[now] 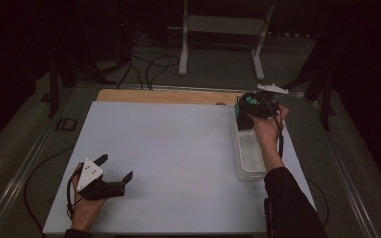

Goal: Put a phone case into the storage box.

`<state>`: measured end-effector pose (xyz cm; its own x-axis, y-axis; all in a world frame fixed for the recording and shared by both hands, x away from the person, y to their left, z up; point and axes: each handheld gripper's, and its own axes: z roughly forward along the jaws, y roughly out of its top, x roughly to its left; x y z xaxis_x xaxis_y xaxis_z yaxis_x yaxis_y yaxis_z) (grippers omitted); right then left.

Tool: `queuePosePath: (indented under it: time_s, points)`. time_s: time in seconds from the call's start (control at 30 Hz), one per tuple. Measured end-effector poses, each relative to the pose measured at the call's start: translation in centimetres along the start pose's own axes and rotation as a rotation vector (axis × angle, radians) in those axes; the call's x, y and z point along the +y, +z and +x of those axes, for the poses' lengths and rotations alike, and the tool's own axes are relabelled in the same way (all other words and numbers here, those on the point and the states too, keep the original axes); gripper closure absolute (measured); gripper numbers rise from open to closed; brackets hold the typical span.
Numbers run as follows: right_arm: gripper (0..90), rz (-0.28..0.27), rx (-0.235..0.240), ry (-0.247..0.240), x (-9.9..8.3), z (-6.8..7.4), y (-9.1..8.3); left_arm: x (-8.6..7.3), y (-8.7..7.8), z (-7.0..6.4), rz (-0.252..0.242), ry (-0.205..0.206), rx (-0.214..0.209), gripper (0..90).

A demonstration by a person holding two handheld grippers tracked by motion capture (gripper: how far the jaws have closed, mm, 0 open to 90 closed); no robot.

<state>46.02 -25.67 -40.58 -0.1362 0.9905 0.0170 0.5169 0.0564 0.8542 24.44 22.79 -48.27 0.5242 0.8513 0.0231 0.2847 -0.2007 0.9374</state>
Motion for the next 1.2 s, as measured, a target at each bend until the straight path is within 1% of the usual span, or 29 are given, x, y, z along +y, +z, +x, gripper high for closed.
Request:
queuePosePath:
  time_s: [0.23, 0.27, 0.33, 0.77, 0.9, 0.93, 1.0, 1.03, 1.07, 1.2]
  points:
    - [13.7, 0.011, -0.004, 0.003, -0.2, 0.0, 0.4, 0.0, 0.0, 0.0, -0.003, -0.003, 0.001, 0.3]
    - [13.7, 0.021, -0.009, 0.010, -0.4, -0.1, 0.7, 0.0, 0.0, 0.0, -0.003, -0.003, 0.000, 0.3]
    - [13.7, 0.025, -0.011, 0.011, -0.5, -0.1, 0.8, 0.0, -0.1, 0.0, -0.002, -0.002, 0.001, 0.3]
    - [13.3, 0.074, -0.050, 0.005, -1.2, -0.1, 2.7, 0.0, -0.1, 0.1, -0.002, -0.002, 0.001, 0.3]
    - [13.2, 0.064, -0.050, 0.006, -1.2, -0.1, 3.1, 0.0, -0.1, 0.1, -0.005, -0.004, 0.001, 0.3]
    - [13.2, 0.065, -0.052, 0.004, -1.1, -0.1, 3.2, 0.0, -0.2, 0.1, -0.006, -0.004, 0.005, 0.3]
    - [12.9, 0.071, -0.038, -0.017, -1.1, 0.0, 3.6, 0.0, -0.2, 0.1, -0.009, -0.008, 0.008, 0.3]
    - [12.9, 0.071, -0.038, -0.017, -1.1, 0.0, 3.6, 0.0, -0.2, 0.1, -0.009, -0.008, 0.008, 0.3]
    - [12.8, 0.072, -0.038, -0.031, -1.0, 0.2, 3.7, 0.0, -0.3, 0.1, -0.012, -0.010, 0.008, 0.3]
    - [12.4, 0.076, -0.041, -0.030, -1.0, 0.2, 4.1, 0.0, -0.3, 0.1, -0.012, -0.011, 0.010, 0.3]
